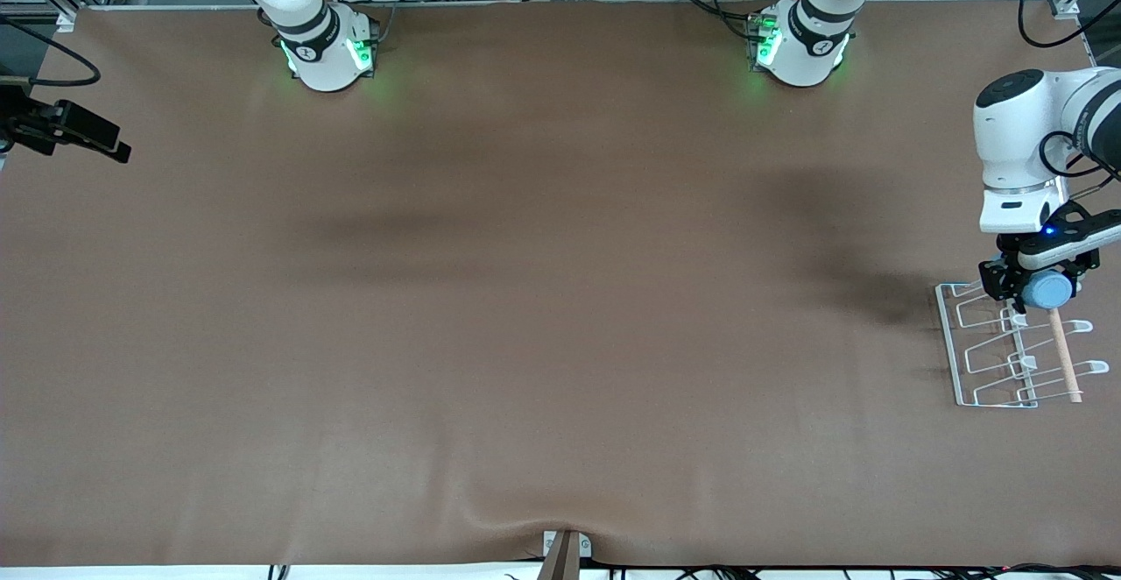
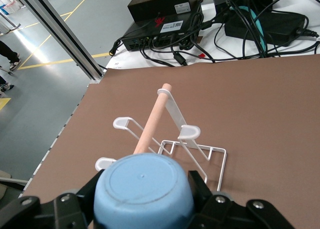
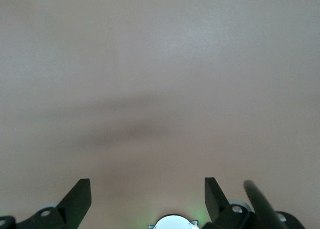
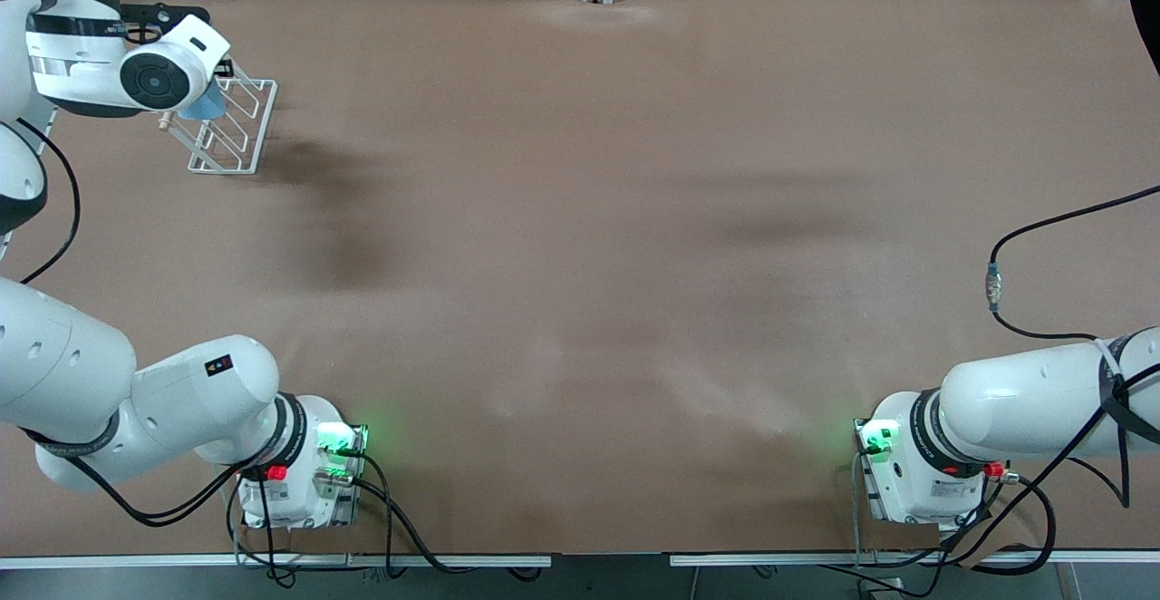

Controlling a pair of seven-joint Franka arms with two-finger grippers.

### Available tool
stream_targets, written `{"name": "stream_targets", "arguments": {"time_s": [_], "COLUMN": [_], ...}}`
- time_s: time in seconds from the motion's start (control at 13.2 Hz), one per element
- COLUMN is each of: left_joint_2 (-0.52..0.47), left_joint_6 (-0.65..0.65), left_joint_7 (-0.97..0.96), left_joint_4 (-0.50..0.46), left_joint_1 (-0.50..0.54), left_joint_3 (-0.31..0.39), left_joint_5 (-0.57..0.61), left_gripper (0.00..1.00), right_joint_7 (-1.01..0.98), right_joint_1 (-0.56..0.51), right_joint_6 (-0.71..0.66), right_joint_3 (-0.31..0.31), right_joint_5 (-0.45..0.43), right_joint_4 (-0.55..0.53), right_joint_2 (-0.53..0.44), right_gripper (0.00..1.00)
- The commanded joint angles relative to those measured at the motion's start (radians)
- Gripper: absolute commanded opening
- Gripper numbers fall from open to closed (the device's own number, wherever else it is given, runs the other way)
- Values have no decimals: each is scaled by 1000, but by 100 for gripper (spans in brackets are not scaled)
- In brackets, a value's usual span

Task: Transfer cup to left arm and place on rack
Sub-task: 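Lower the cup with the left gripper onto the rack's hooks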

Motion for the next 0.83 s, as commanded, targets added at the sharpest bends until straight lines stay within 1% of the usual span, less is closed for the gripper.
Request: {"name": "stream_targets", "arguments": {"time_s": [0.0, 0.15, 0.23, 0.38, 0.46, 0.53, 0.61, 0.68, 0.76], "left_joint_2": [14, 21, 26, 26, 28, 28, 28, 32, 32], "left_joint_6": [-17, -18, -18, -18, -18, -18, -18, -18, -18], "left_joint_7": [-40, -40, -40, -40, -39, -39, -39, -39, -39], "left_joint_4": [14, 14, 14, 14, 16, 16, 17, 20, 24], "left_joint_1": [-1, -2, -2, -1, -2, -2, -1, -1, 1], "left_joint_3": [-8, -8, -8, -6, -6, -6, -6, -8, -8], "left_joint_5": [38, 38, 38, 38, 38, 41, 65, 107, 118], "left_gripper": [25, 30, 34, 46, 59, 77, 100, 100, 100], "right_joint_7": [8, 9, 9, 9, 9, 9, 9, 9, 9], "right_joint_1": [-20, -19, -20, -23, -22, -23, -23, -23, -23], "right_joint_6": [-3, -5, -5, -5, -5, -6, -6, -6, -6], "right_joint_3": [11, 11, 11, 11, 11, 11, 11, 11, 11], "right_joint_5": [18, 18, 15, 18, 18, 18, 18, 18, 18], "right_joint_4": [18, 18, 20, 21, 21, 21, 21, 21, 21], "right_joint_2": [14, 12, 12, 14, 14, 14, 12, 12, 12], "right_gripper": [100, 100, 100, 100, 100, 100, 100, 100, 100]}}
